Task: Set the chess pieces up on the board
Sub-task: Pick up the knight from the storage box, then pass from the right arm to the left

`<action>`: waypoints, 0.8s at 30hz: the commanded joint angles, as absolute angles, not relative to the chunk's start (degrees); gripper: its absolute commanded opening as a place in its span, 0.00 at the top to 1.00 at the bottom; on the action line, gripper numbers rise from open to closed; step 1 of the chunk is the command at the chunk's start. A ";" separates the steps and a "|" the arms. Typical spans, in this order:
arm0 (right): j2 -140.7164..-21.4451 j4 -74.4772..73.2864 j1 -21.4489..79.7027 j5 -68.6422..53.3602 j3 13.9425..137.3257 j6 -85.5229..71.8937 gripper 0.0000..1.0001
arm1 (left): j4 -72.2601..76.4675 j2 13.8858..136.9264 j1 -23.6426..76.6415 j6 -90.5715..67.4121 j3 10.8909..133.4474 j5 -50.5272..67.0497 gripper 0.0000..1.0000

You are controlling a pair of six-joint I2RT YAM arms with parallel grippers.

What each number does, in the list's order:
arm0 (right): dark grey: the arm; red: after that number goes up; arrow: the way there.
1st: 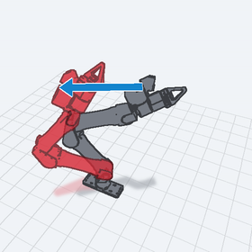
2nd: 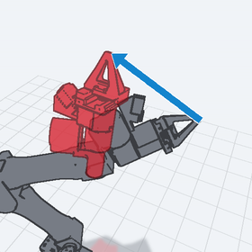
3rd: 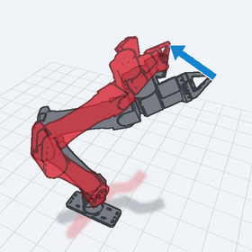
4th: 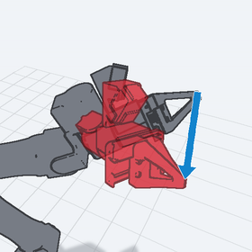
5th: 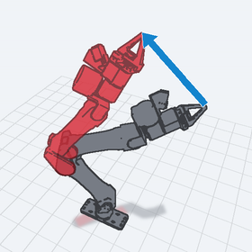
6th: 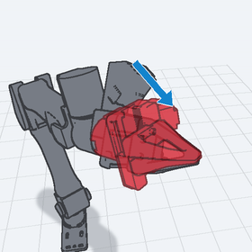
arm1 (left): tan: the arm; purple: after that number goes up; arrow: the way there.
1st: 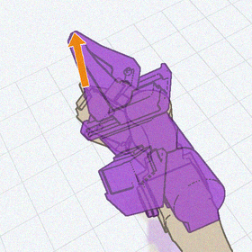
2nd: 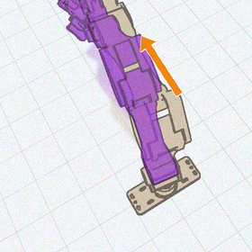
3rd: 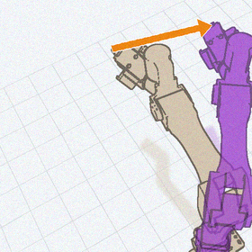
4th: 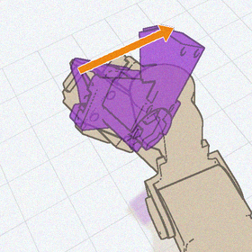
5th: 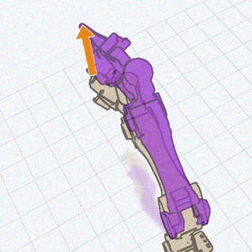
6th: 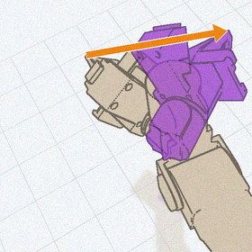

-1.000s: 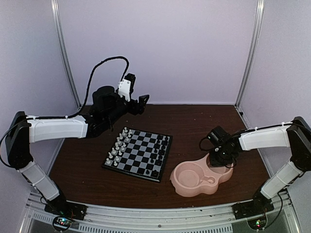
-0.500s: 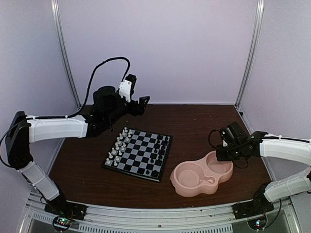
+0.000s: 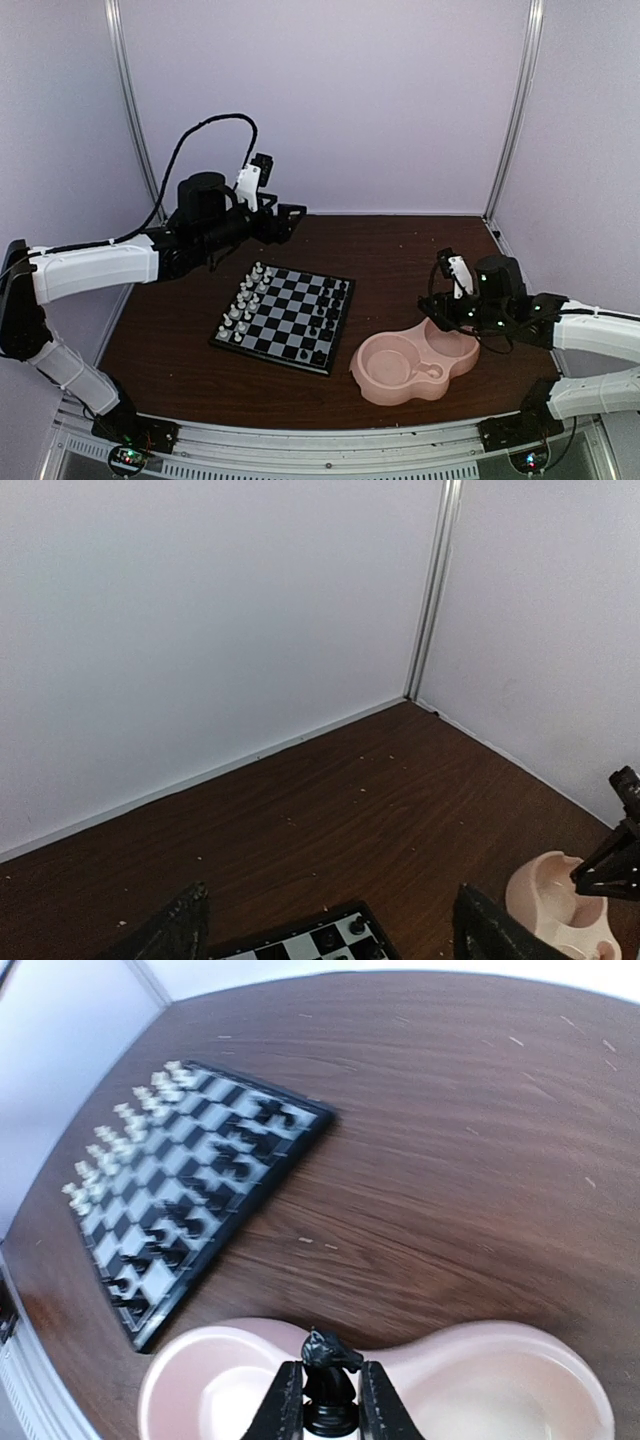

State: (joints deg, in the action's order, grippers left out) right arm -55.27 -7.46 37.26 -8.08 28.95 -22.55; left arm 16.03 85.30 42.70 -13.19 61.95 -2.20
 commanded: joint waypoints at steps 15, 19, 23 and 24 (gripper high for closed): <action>-67.97 11.16 56.51 -1.92 35.30 -5.86 0.89 | 17.34 93.04 37.46 -42.97 61.95 43.49 0.38; -70.62 12.13 57.93 -0.40 37.16 -4.42 0.89 | 14.50 92.62 39.02 -40.92 61.45 43.29 0.40; -72.36 13.10 59.81 4.60 38.26 -3.36 0.89 | 7.08 92.38 41.72 -36.95 63.39 40.07 0.39; -72.68 12.89 60.46 6.70 38.64 -3.22 0.89 | 6.77 92.39 42.21 -36.96 63.22 38.95 0.40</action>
State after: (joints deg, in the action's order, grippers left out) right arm -71.59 10.79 58.52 -0.47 36.47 -5.21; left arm 11.03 92.90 39.94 -39.53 61.56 40.18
